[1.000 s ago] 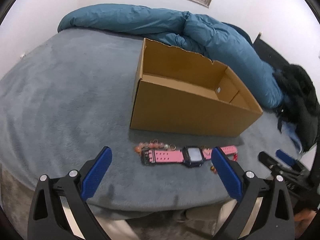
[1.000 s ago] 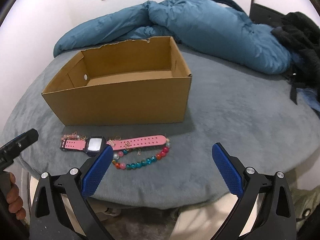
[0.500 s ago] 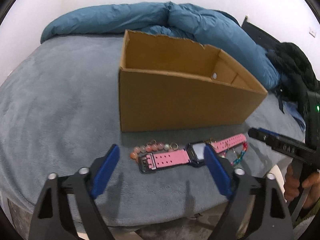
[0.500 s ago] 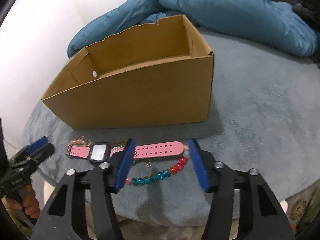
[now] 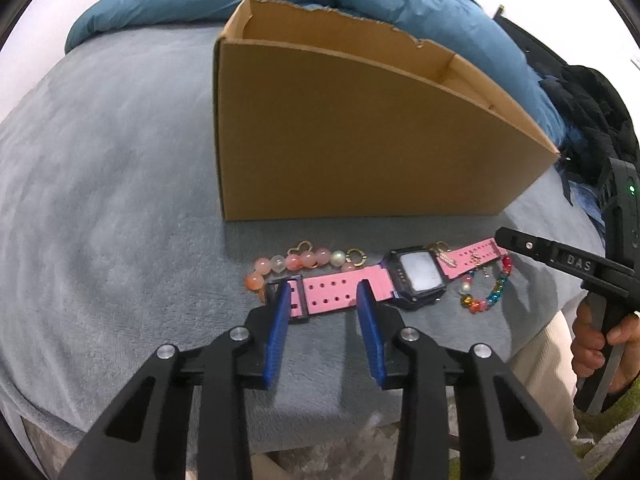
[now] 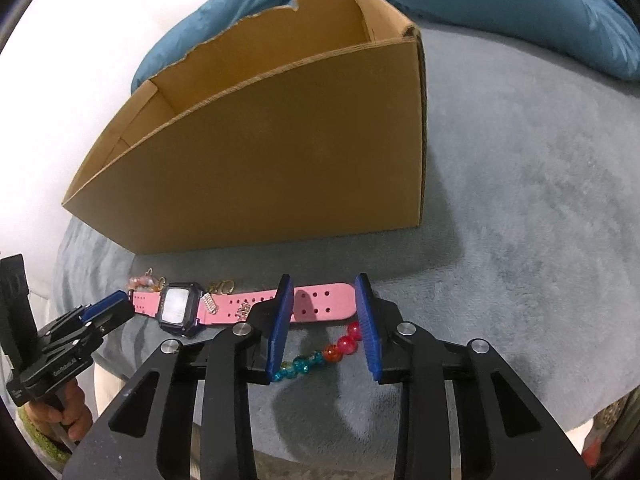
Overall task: Organize jewelry
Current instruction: 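Lower the right tool onto the pink watch strap and close it, then lift the pink-strapped watch with the right tool off the bed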
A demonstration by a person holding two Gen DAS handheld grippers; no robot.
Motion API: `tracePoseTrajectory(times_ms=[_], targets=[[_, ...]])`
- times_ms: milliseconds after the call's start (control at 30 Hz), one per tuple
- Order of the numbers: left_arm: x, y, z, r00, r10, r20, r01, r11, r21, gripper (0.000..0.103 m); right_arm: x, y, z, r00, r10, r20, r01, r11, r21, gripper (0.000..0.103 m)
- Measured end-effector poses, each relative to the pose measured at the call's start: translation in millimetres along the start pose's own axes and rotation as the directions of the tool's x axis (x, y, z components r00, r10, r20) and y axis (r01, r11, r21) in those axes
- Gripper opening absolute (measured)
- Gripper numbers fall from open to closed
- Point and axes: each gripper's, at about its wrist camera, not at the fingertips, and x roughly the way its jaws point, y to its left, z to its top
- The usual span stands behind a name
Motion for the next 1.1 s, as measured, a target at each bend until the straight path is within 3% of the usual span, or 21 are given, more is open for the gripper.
tracePoseTrajectory(times_ms=[167, 267, 333, 400, 567, 867, 1100], targets=[[3, 9, 6, 1.0, -0.019, -0.009, 0.018, 0.999, -0.051, 0.032, 2, 1, 2, 1.0, 0.02, -0.004, -0.02, 1.0, 0.001, 0.031], [1, 8, 3, 1.0, -0.007, -0.006, 0.007, 0.999, -0.037, 0.028, -5, -3, 2, 0.996, 0.093, -0.008, -0.093, 0.996, 0.008, 0.021], [0, 11, 3, 1.0, -0.009, -0.008, 0.009, 0.999, -0.039, 0.028, -12, 1, 2, 0.991, 0.137, 0.01, -0.137, 0.991, 0.003, 0.021], [0, 10, 3, 1.0, -0.009, -0.009, 0.008, 0.999, -0.042, 0.028, -12, 6, 1, 0.993, 0.118, 0.015, -0.118, 0.993, -0.023, 0.02], [-1, 5, 5, 1.0, -0.013, -0.013, 0.012, 0.999, -0.039, 0.028, -6, 12, -3, 0.993, 0.118, 0.0, -0.118, 0.992, -0.034, 0.006], [1, 10, 12, 0.998, -0.031, -0.059, 0.025, 0.995, -0.101, 0.029, 2, 17, -3, 0.994, 0.107, -0.006, -0.107, 0.993, -0.047, 0.002], [11, -2, 15, 0.993, 0.055, -0.101, -0.06, 0.997, -0.045, 0.029, 0, 6, -6, 0.994, 0.114, 0.0, -0.114, 0.993, -0.011, 0.001]])
